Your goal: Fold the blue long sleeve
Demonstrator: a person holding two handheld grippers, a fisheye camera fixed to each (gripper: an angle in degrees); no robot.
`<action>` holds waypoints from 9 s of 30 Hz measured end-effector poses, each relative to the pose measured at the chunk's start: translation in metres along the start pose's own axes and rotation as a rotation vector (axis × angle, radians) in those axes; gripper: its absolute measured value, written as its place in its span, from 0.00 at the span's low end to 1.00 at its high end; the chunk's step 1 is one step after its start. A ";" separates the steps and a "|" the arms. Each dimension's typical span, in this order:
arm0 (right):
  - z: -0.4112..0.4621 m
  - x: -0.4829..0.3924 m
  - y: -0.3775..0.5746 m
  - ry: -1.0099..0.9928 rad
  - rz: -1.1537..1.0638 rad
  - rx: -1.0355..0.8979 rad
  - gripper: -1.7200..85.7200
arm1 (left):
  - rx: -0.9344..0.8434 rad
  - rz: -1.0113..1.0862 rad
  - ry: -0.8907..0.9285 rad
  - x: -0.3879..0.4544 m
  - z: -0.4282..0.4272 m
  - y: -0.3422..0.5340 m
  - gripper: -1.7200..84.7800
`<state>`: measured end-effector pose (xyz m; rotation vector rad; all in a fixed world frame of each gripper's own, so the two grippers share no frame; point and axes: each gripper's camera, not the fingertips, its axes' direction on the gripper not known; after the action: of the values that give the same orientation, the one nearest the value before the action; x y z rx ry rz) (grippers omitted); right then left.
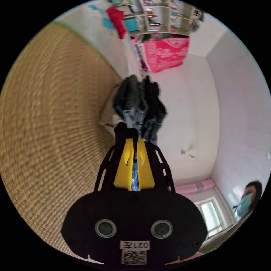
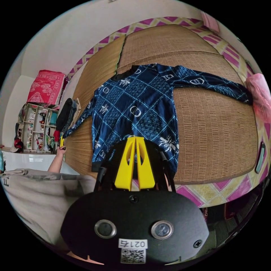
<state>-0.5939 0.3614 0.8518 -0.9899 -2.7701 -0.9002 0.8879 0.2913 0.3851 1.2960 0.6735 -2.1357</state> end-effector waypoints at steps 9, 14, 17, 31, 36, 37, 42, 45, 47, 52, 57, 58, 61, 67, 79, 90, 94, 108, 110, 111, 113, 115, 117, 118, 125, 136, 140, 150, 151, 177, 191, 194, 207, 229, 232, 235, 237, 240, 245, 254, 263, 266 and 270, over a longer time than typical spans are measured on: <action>0.003 0.112 0.033 -0.102 0.091 0.007 0.01 | -0.073 0.456 0.201 0.252 0.086 0.040 0.01; 0.008 0.185 0.039 -0.204 0.098 -0.007 0.01 | -0.237 0.676 0.218 0.377 0.173 0.107 0.01; 0.006 0.221 0.043 -0.232 0.096 0.004 0.01 | -0.379 0.793 0.192 0.430 0.239 0.174 0.01; -0.028 0.349 0.117 -0.293 0.276 0.083 0.01 | -1.038 0.904 -0.252 0.394 0.531 0.500 0.01; -0.031 0.370 0.141 -0.287 0.328 0.100 0.01 | -1.069 1.062 -0.193 0.431 0.561 0.545 0.02; -0.029 0.375 0.144 -0.290 0.339 0.097 0.01 | -1.117 1.117 -0.246 0.432 0.571 0.563 0.03; -0.019 0.387 0.142 -0.325 0.367 0.112 0.01 | -1.238 1.025 -0.284 0.410 0.597 0.589 0.14; -0.019 0.390 0.129 -0.340 0.347 0.152 0.01 | -1.335 0.880 -0.043 0.415 0.597 0.573 0.18; -0.019 0.398 0.111 -0.388 0.339 0.226 0.02 | -1.361 0.869 0.037 0.420 0.588 0.564 0.18; -0.024 0.433 0.067 -0.482 0.502 0.495 0.10 | -1.382 0.869 0.074 0.435 0.535 0.529 0.17; -0.010 0.473 0.039 -0.511 0.780 0.610 0.17 | -1.363 0.954 0.006 0.449 0.463 0.498 0.16; -0.006 0.480 0.037 -0.530 0.827 0.651 0.16 | -1.344 0.959 -0.015 0.450 0.445 0.488 0.15; 0.000 0.484 0.025 -0.578 0.863 0.742 0.15 | -1.301 0.906 -0.048 0.449 0.403 0.462 0.15; 0.003 0.462 -0.014 -0.564 0.863 0.760 0.07 | -1.169 0.815 -0.116 0.438 0.327 0.417 0.14; -0.084 0.009 -0.134 -0.014 -0.282 0.744 0.06 | -1.103 0.641 -0.076 0.348 0.237 0.353 0.13; 0.152 -0.384 -0.155 0.153 -0.805 0.406 0.06 | -1.027 0.541 -0.113 0.274 0.138 0.264 0.13; 0.289 -0.434 -0.173 0.240 -0.831 0.060 0.08 | -0.994 0.493 -0.160 0.247 0.103 0.232 0.13; 0.347 -0.473 -0.216 0.145 -0.777 -0.091 0.01 | -0.977 0.451 -0.127 0.194 0.106 0.191 0.13; 0.347 -0.482 -0.219 0.173 -0.786 -0.073 0.01 | -0.983 0.467 -0.109 0.196 0.109 0.190 0.13; 0.344 -0.482 -0.221 0.146 -0.780 -0.078 0.01 | -0.988 0.477 -0.103 0.196 0.110 0.188 0.13; 0.317 -0.470 -0.216 0.002 -0.757 -0.003 0.01 | -1.000 0.487 -0.098 0.194 0.111 0.184 0.12; 0.302 -0.455 -0.210 -0.056 -0.716 -0.025 0.01 | -1.025 0.494 -0.097 0.185 0.116 0.179 0.12; 0.286 -0.434 -0.196 -0.126 -0.695 -0.050 0.01 | -1.056 0.489 -0.096 0.176 0.123 0.177 0.12; 0.275 -0.417 -0.182 -0.140 -0.674 -0.056 0.02 | -1.081 0.498 -0.102 0.169 0.130 0.177 0.12; 0.201 -0.263 -0.076 0.068 -0.285 -0.018 0.10 | -1.226 0.517 -0.274 0.119 0.158 0.207 0.11; 0.180 -0.023 -0.004 -0.185 0.185 -0.139 0.14 | -1.186 0.360 -0.313 0.090 0.176 0.260 0.17; 0.199 0.023 0.009 -0.425 0.220 -0.208 0.14 | -1.210 0.325 -0.306 0.087 0.179 0.272 0.17; 0.234 0.071 0.011 -0.601 0.215 -0.310 0.10 | -1.289 0.132 -0.292 0.063 0.213 0.272 0.09; 0.240 0.071 0.009 -0.603 0.202 -0.335 0.09 | -1.287 0.102 -0.308 0.058 0.215 0.270 0.06; 0.192 0.141 0.022 -0.786 0.149 -0.566 0.02 | -1.380 0.102 -0.069 0.171 0.207 0.246 0.01; 0.217 0.070 -0.290 -0.735 0.096 -0.320 0.05 | -1.313 0.054 -0.065 0.219 0.515 0.125 0.02; 0.240 0.080 -0.319 -0.721 0.204 -0.215 0.10 | -1.185 -0.047 -0.010 0.189 0.552 0.118 0.06; 0.244 0.086 -0.269 -0.496 0.022 -0.249 0.12 | -1.272 0.528 -0.322 0.223 0.477 0.169 0.12; 0.289 0.042 -0.126 -0.541 0.045 -0.367 0.02 | -1.426 0.321 -0.417 0.189 0.411 0.213 0.01; 0.299 0.014 -0.095 -0.546 0.003 -0.449 0.02 | -1.498 0.420 -0.501 0.193 0.414 0.200 0.01; 0.323 -0.023 -0.052 -0.630 0.022 -0.537 0.03 | -1.495 0.552 -0.618 0.198 0.414 0.176 0.01; 0.346 -0.047 -0.024 -0.706 0.073 -0.599 0.03 | -1.446 0.617 -0.658 0.202 0.412 0.162 0.02; 0.378 -0.082 0.000 -0.907 0.106 -0.658 0.06 | -1.305 0.640 -0.653 0.206 0.394 0.138 0.07; 0.336 -0.073 -0.040 -0.761 -0.022 -0.480 0.11 | -1.105 0.492 -0.461 0.193 0.315 0.124 0.13; 0.301 -0.046 -0.185 -0.415 -0.185 -0.300 0.13 | -1.113 0.061 -0.218 0.123 0.208 0.297 0.11; 0.347 -0.060 -0.281 -0.485 -0.236 -0.476 0.11 | -1.081 -0.137 -0.168 0.055 0.210 0.388 0.16; 0.360 -0.073 -0.299 -0.527 -0.291 -0.543 0.11 | -1.069 -0.147 -0.155 0.044 0.210 0.403 0.16; 0.372 -0.089 -0.313 -0.564 -0.354 -0.612 0.10 | -1.097 -0.131 -0.129 0.033 0.213 0.418 0.14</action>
<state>-0.6623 0.3206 0.3643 -0.9343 -3.2745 -1.8613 1.0244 -0.1588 0.3868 0.5007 1.5811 -1.4600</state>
